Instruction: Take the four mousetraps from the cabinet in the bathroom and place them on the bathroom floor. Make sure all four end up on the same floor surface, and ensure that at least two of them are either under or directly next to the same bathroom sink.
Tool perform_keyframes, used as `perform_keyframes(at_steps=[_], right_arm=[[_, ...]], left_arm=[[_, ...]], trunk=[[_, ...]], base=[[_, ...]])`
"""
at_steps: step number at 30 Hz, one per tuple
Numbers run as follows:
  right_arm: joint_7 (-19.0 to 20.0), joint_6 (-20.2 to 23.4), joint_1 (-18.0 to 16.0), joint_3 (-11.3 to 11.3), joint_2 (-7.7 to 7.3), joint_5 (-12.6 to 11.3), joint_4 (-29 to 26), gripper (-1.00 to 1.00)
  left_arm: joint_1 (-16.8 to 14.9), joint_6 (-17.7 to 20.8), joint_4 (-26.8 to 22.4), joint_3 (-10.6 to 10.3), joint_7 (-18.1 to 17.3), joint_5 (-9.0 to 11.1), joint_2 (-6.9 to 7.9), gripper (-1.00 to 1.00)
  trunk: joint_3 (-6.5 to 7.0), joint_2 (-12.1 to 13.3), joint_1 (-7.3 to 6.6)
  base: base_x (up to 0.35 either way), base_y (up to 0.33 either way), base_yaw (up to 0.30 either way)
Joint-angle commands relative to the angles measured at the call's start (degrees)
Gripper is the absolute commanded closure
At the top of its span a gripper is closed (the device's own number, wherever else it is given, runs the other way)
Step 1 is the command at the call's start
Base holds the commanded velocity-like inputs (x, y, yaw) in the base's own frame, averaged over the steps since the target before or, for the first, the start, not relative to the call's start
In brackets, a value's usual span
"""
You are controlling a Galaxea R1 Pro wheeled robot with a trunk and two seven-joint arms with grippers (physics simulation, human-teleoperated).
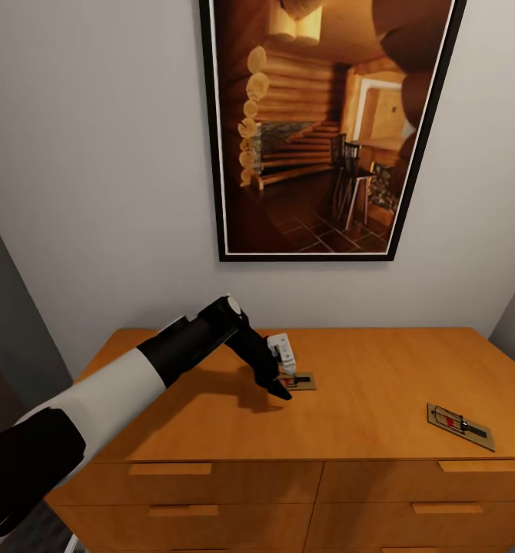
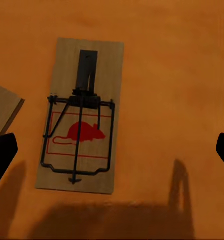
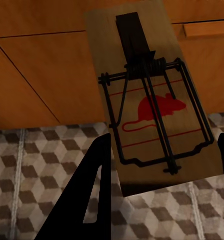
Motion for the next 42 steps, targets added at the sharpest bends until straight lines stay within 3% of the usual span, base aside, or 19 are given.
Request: perform_keyframes(at_steps=[1,10,42], right_arm=[[0.4,-0.1,0.0,0.4,-0.01,-0.7,0.0,1.00],[0.4,-0.1,0.0,0.4,-0.01,-0.7,0.0,1.00],[0.3,-0.1,0.0,0.3,-0.01,-0.7,0.0,1.00]], left_arm=[[0.0,0.3,0.2,0.1,-0.4,-0.4,-0.19,-1.00],[0.0,-3.7,2.4,0.1,-0.3,-0.4,-1.49,-1.00],[-0.1,-4.3,2.8,0.0,-0.3,-0.4,-1.51,-1.00]], trunk=[[-0.06,0.0,0.00],[-0.06,0.0,0.00],[-0.50,0.0,0.00]], base=[[0.000,0.000,0.000],[0.000,0.000,0.000],[0.000,0.000,0.000]])
